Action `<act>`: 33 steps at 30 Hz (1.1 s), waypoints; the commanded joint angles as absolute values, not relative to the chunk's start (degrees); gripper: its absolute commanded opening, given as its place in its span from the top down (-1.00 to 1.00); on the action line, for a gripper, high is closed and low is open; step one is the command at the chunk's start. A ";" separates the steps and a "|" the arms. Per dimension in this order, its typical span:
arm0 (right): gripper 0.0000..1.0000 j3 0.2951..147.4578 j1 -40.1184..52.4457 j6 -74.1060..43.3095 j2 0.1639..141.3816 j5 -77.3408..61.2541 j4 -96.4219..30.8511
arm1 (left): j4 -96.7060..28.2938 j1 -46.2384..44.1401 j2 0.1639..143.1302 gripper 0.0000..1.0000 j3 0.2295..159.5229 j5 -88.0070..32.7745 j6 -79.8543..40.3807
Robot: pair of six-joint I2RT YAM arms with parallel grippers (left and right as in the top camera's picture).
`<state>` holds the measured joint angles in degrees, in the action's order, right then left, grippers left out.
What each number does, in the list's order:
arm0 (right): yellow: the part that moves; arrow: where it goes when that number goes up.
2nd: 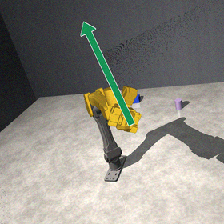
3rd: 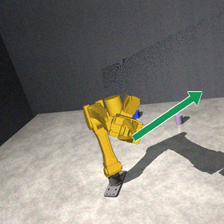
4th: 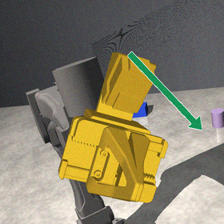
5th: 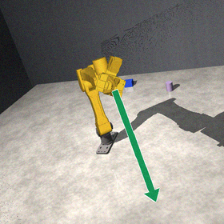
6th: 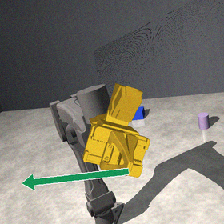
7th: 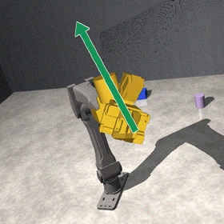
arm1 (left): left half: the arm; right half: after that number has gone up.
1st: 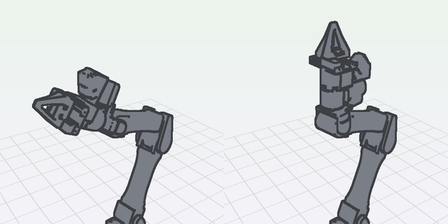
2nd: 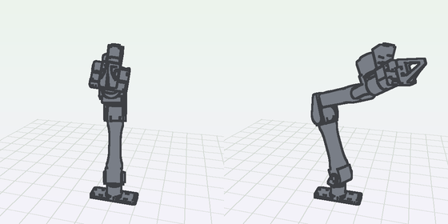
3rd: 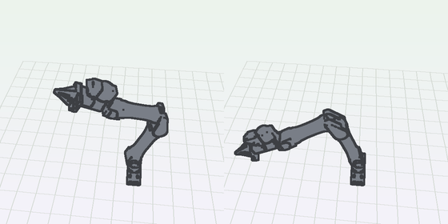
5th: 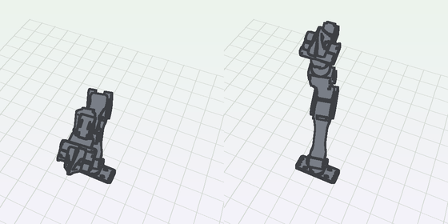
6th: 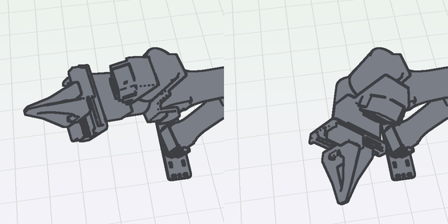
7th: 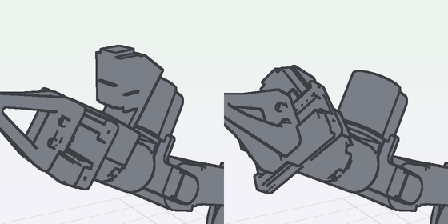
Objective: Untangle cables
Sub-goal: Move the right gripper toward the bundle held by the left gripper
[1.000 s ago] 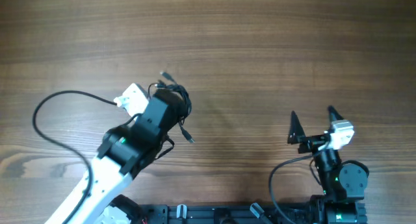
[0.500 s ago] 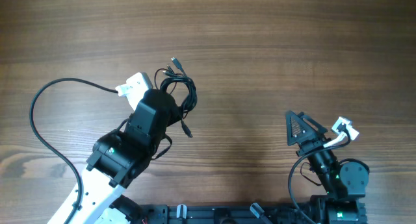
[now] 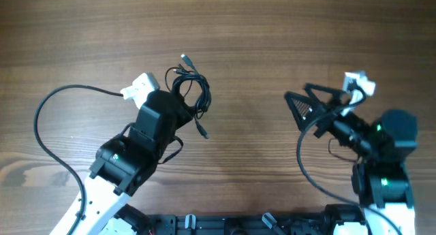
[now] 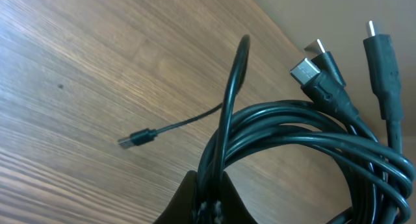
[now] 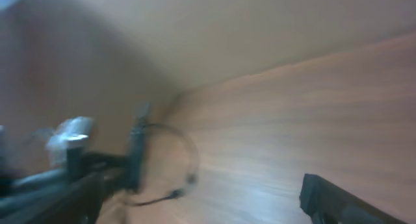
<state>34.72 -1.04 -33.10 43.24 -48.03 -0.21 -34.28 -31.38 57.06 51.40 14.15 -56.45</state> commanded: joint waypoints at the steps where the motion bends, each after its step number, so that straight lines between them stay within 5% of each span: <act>1: -0.86 35.62 1.91 -34.33 49.89 -63.13 3.84 | -33.36 -28.49 57.10 0.92 52.25 5.17 -59.20; 13: -0.87 35.62 23.22 -21.34 67.99 -61.17 15.27 | -33.41 -13.61 59.90 0.92 52.25 -25.10 -56.95; 22: -0.89 35.62 32.82 -20.36 76.23 -52.95 26.41 | -34.87 -12.99 65.67 0.92 52.21 -29.93 -55.59; 33: -0.81 35.55 36.60 -27.09 76.31 -49.17 25.30 | -31.83 -14.24 68.79 0.92 52.21 -30.00 -54.50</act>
